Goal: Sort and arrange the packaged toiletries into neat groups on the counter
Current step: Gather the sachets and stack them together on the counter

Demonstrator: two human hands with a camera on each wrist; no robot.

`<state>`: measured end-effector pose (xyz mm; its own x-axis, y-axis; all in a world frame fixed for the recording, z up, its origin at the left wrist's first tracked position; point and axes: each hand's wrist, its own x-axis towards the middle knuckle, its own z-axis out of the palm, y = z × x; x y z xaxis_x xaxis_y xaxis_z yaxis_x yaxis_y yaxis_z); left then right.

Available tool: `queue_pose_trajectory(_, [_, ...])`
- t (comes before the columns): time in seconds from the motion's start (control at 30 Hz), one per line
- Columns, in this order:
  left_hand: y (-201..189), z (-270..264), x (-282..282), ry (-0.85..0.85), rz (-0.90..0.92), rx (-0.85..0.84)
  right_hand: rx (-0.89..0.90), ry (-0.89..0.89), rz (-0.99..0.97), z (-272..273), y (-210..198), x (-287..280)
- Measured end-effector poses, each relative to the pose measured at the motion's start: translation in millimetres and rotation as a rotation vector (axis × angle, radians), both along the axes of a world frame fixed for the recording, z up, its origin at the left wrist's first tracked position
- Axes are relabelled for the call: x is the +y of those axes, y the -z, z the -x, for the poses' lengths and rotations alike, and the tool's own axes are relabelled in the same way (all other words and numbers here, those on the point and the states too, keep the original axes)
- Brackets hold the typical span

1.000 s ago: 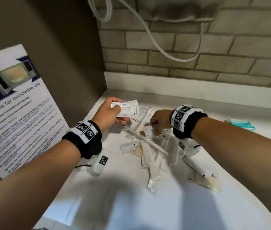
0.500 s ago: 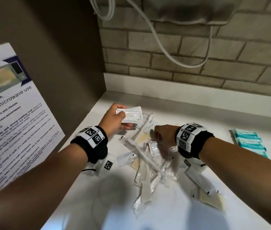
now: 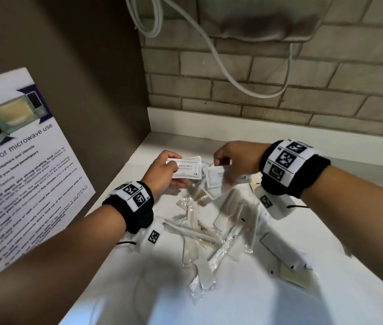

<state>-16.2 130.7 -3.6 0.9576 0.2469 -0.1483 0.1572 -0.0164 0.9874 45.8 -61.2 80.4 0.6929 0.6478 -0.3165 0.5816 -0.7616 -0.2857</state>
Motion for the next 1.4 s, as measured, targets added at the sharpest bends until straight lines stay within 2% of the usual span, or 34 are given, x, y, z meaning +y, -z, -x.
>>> queue_pose_trajectory(0.1, [-6.6, -1.6, -10.7, 0.015, 0.088, -0.005, 0.076, -0.006, -0.197, -4.1, -4.0, 11.5])
queue_pose_trajectory(0.2, [-12.3, -4.8, -16.8, 0.118, 0.210, 0.023, 0.039, 0.021, -0.277, -12.6, 4.9, 23.6])
queue_pose_trajectory(0.3, [-9.9, -6.3, -14.1, 0.183, 0.113, 0.027, 0.017, 0.043, -0.296, -22.9, 16.7, 30.8])
queue_pose_trajectory(0.57, [12.7, -16.7, 19.8, 0.090, -0.137, -0.013, 0.160, 0.124, -0.402, -48.8, 44.0, 41.9])
queue_pose_trajectory(0.67, [16.1, -14.9, 43.1, 0.044, -0.182, 0.026, 0.124, 0.161, -0.304, -63.0, 58.9, 44.5])
queue_pose_trajectory(0.8, [19.3, -14.6, 57.9, 0.031, -0.206, 0.014, -0.063, 0.013, -0.035, -72.2, 87.0, 62.8])
queue_pose_trajectory(0.97, [19.2, -15.6, 52.3, 0.025, -0.151, 0.012, -0.130, 0.005, 0.161, -79.4, 113.3, 79.2])
queue_pose_trajectory(1.2, [25.1, -16.1, 49.1, 0.024, -0.135, 0.032, -0.222, -0.059, 0.228, -90.0, 119.8, 78.0])
queue_pose_trajectory(1.27, [23.7, -15.9, 49.6, 0.010, -0.120, 0.038, -0.227, -0.058, 0.161, -87.3, 115.2, 76.4])
queue_pose_trajectory(1.4, [18.4, -15.9, 49.5, -0.047, -0.062, 0.014, -0.172, 0.008, -0.093, -78.2, 93.0, 68.2])
